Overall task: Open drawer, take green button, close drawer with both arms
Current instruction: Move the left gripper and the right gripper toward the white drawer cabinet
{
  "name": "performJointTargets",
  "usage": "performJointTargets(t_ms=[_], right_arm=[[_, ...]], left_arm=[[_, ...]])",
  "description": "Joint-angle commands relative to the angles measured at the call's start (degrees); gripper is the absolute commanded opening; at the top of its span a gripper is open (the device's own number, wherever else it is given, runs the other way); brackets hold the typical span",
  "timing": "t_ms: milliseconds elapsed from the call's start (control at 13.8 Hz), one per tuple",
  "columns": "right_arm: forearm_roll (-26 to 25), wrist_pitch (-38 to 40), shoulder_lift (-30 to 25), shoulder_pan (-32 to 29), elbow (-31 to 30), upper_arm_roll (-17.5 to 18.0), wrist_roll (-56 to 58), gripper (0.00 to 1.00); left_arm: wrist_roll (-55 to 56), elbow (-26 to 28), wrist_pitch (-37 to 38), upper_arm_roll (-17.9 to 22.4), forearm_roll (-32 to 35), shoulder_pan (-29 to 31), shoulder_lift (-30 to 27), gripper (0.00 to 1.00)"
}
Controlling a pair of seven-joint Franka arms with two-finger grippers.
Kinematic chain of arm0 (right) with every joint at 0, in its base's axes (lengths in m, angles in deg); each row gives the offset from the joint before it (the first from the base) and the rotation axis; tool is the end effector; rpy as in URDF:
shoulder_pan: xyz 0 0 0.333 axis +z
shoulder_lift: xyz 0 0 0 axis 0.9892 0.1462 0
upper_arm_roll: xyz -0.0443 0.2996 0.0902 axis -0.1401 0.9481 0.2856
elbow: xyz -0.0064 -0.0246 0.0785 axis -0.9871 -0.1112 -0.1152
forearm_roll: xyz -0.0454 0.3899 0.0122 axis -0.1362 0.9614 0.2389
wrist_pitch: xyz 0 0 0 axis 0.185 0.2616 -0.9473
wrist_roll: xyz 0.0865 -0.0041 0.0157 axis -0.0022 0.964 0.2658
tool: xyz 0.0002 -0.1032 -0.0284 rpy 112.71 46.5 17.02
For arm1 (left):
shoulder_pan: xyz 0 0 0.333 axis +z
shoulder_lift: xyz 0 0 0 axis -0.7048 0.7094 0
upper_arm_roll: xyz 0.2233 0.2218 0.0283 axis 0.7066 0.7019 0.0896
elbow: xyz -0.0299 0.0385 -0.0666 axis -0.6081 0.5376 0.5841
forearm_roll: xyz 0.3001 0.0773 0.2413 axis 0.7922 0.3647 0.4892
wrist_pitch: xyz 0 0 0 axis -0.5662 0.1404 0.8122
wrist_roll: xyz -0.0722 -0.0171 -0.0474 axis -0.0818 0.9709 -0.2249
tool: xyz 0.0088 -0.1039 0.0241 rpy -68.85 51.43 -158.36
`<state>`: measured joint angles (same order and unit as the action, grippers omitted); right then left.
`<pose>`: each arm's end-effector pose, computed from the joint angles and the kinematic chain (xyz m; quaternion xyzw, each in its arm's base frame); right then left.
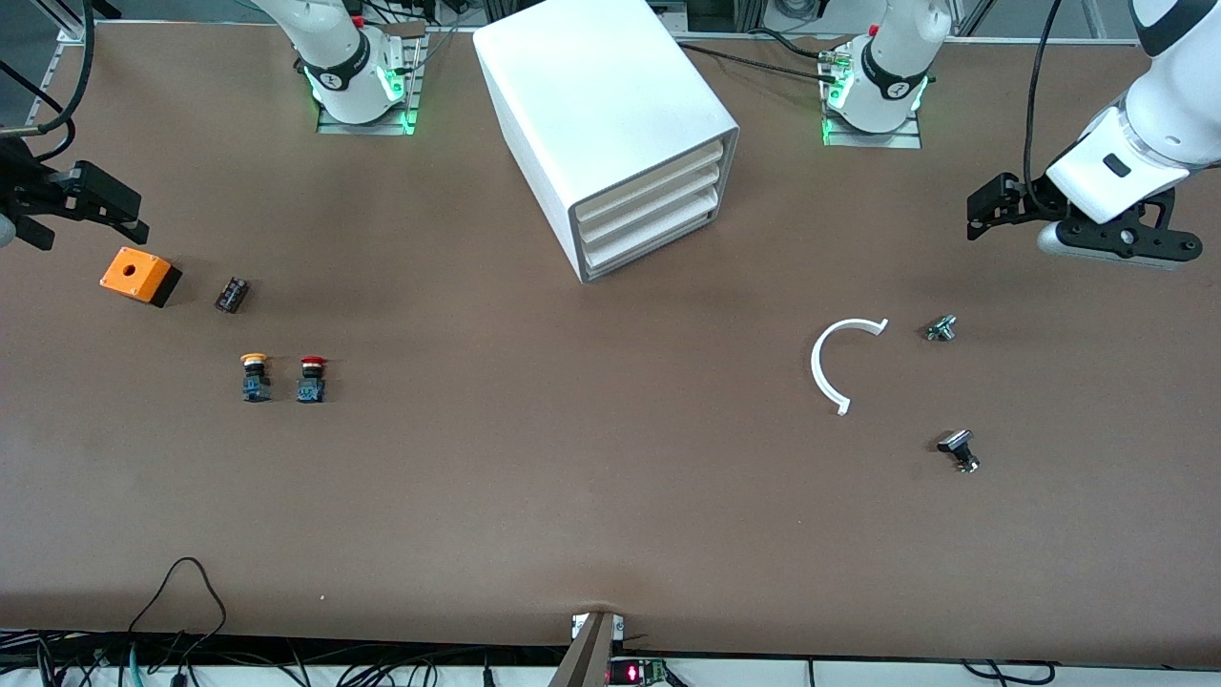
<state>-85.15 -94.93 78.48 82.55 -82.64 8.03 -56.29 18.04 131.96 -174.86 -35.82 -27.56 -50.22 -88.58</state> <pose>0.5769 0.0183 0.6530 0.9988 0.0455 0.0188 0.0084 0.5345 -0.0515 0.5747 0.9979 -0.0610 -0.0205 0.0077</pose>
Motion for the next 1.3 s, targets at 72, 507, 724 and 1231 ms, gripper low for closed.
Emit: performJointTargets(t_ms=[72,507,724,1231], right_arm=[[0.8,0.3,0.6,-0.2,1.1,0.0,-1.0,1.00],[0.6,0.4,1.1,-0.1,-1.4,0.1,0.0,0.99],[1.0,0.9,2.1,0.4,-2.3,0.2,-0.9,1.00],[3.2,-1.7,5.6,5.4,-3.9,0.2,-1.3,0.99]], left_arm=[[-1.3,-1.5,1.5,0.6,1.1,-0.3,0.2,1.00],[-1.3,-1.5,1.6,0.5,1.1,-0.3,0.2,1.00],[-1.0,-3.1,1.8,0.1,0.4,-0.8,1.1,1.00],[-1.1,-4.9,6.9,0.0,-2.7,-0.9,2.5,1.00]])
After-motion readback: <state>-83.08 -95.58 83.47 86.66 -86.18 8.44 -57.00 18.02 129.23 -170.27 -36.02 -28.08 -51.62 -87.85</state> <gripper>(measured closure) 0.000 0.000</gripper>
